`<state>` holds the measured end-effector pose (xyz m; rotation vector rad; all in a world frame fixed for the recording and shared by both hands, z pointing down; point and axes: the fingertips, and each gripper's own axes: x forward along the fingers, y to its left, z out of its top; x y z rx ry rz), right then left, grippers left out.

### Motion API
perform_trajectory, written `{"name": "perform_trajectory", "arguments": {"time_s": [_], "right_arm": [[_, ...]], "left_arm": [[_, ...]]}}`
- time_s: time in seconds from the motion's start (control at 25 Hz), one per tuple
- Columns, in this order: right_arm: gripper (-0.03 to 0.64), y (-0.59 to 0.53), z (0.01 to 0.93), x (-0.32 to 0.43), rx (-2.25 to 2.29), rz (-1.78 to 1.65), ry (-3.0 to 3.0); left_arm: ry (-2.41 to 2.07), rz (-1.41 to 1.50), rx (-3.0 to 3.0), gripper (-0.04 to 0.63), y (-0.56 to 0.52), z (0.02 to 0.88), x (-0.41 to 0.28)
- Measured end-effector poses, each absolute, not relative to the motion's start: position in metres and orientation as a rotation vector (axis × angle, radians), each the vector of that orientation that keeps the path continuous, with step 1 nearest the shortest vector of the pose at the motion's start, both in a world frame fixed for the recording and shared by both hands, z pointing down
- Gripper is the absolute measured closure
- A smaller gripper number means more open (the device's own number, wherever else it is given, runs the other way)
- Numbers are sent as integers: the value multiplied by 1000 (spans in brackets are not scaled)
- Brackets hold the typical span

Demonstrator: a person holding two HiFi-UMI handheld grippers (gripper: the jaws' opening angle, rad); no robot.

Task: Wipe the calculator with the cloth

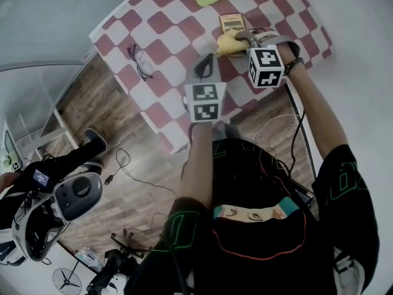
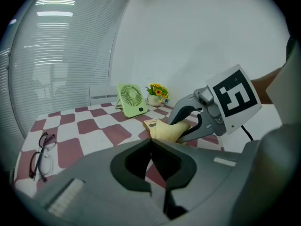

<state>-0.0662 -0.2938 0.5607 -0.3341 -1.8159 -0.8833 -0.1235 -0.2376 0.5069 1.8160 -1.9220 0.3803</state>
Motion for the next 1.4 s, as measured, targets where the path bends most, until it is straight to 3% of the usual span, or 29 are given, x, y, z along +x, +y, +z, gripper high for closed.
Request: {"name": "perform_trajectory", "arguments": {"time_s": [0.72,1.4], "right_arm": [[495,-229,550,-18,-386,-614,-1891],[494,-232,409,6,261,-307,-2462]], "left_arm": [[-1955,303,1848,584,-206,485,-104],[-2084,157,1993,584,-208,382,-92]]}}
